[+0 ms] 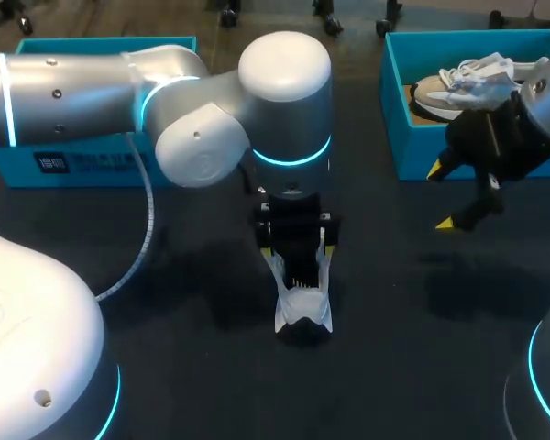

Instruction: Take the shoe out of the shoebox, open the shoe tongue, remove and reinsert the insole, then place the shoe into the shoebox

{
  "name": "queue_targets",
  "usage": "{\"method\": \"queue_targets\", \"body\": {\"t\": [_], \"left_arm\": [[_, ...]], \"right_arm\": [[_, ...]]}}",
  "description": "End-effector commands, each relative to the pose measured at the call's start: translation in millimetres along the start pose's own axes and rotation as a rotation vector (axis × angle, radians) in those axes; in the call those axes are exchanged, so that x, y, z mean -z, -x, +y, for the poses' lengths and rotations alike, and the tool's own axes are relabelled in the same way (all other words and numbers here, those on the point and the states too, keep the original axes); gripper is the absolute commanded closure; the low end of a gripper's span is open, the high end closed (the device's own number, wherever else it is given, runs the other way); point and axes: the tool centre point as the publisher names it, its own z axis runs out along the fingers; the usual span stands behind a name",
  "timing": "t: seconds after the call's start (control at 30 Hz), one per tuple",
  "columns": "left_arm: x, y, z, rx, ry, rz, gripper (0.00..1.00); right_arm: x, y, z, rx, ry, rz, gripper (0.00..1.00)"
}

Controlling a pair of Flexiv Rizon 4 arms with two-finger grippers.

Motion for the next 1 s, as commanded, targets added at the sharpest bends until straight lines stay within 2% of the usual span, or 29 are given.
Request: {"method": "queue_targets", "body": {"t": [0.03,0.37,1.0], "left_arm": [[2,-0.8,7,-0.002,-0.004,0.004,0.0],[2,1.8,17,-0.013,-0.026,0.021,0.0],[21,-0.9,63,0.01,0.0,-0.01,0.0]], "right_arm": [[0,-0.7,0.0,0.0,-0.001,-0.001,0.0],[0,-0.7,0.0,0.0,-0.001,-0.001,0.0],[0,-0.7,0.0,0.0,-0.001,-0.001,0.0]]}}
